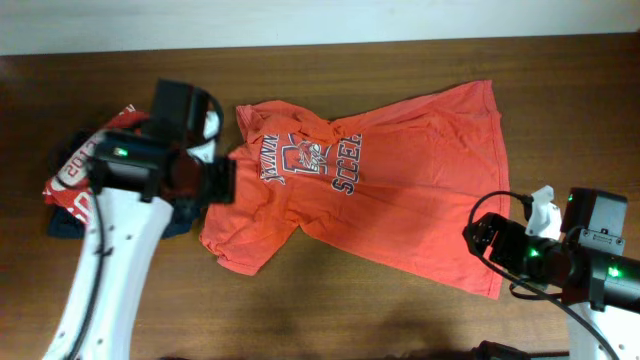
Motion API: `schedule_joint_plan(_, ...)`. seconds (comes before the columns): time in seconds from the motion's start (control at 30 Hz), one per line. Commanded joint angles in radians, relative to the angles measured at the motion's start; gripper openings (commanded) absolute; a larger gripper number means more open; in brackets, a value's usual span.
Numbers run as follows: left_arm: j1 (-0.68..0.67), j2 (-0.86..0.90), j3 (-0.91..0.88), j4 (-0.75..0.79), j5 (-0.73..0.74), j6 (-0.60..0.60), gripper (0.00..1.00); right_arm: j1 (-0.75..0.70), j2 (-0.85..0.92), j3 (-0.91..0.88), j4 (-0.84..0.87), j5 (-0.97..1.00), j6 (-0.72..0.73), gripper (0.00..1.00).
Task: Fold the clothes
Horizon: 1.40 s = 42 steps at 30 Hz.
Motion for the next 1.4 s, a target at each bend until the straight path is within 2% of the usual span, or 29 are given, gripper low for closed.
schedule_joint_plan(0.0,0.0,0.022,-0.257,0.09,0.154,-0.087,0.65,0.006,0.071,-0.004,-0.006,0.064,0.04,0.97)
schedule_joint_plan(0.2,0.001,0.023,-0.536,0.206,0.181,-0.273,0.75,0.006,0.251,-0.004,-0.008,0.074,0.04,0.97)
schedule_joint_plan(0.27,0.005,0.023,-0.594,0.233,0.197,-0.293,0.77,0.006,0.309,-0.004,-0.004,0.074,0.04,0.97)
schedule_joint_plan(0.33,0.004,0.023,-0.655,0.286,0.221,-0.307,0.86,0.006,0.377,-0.004,0.011,0.074,0.04,0.97)
schedule_joint_plan(0.47,0.004,0.024,-0.752,0.422,0.225,-0.323,0.87,0.006,0.448,-0.004,0.04,0.074,0.04,0.96)
schedule_joint_plan(0.5,0.004,0.024,-0.772,0.442,0.227,-0.347,0.91,0.006,0.458,-0.004,0.045,0.074,0.04,0.96)
schedule_joint_plan(0.8,0.004,0.031,-0.853,0.645,0.248,-0.413,0.89,0.006,0.467,-0.004,0.08,0.074,0.04,0.96)
schedule_joint_plan(1.0,0.004,0.058,-0.853,0.715,0.247,-0.421,0.68,0.006,0.467,-0.004,0.088,0.074,0.04,0.96)
schedule_joint_plan(1.1,0.005,0.062,-0.853,0.73,0.246,-0.421,0.42,0.006,0.467,-0.004,0.09,0.074,0.04,0.96)
schedule_joint_plan(1.2,0.005,0.062,-0.843,0.729,0.243,-0.42,0.05,0.006,0.467,-0.004,0.09,0.076,0.04,0.96)
schedule_joint_plan(1.23,0.006,0.062,-0.835,0.728,0.243,-0.42,0.01,0.006,0.467,-0.004,0.094,0.082,0.04,0.96)
schedule_joint_plan(1.37,0.027,0.061,-0.739,0.644,0.243,-0.378,0.0,0.006,0.467,-0.004,0.111,0.123,0.041,0.97)
